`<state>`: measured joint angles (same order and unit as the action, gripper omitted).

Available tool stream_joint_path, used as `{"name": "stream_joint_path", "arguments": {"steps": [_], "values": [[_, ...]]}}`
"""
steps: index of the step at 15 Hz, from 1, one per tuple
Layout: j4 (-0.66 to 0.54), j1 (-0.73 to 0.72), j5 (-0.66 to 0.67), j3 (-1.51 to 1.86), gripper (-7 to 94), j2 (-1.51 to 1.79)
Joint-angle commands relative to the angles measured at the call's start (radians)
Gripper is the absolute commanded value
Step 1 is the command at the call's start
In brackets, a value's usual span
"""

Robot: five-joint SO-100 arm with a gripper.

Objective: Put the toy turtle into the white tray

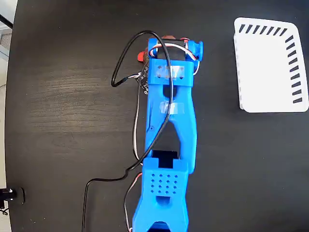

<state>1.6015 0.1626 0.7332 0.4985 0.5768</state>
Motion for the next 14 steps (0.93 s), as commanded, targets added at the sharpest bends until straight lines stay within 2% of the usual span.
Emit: {"name": "stream_joint_path", "arguments": {"steps": [1,5,8,14], "values": [[0.011,-0.006,0.005,-0.067,39,0.040],[0.015,-0.006,-0.009,-0.103,0,0.051],[0.015,0.011,-0.048,-0.043,0,0.163],[0.028,0.075,-0.143,0.265,0,0.635]]}}
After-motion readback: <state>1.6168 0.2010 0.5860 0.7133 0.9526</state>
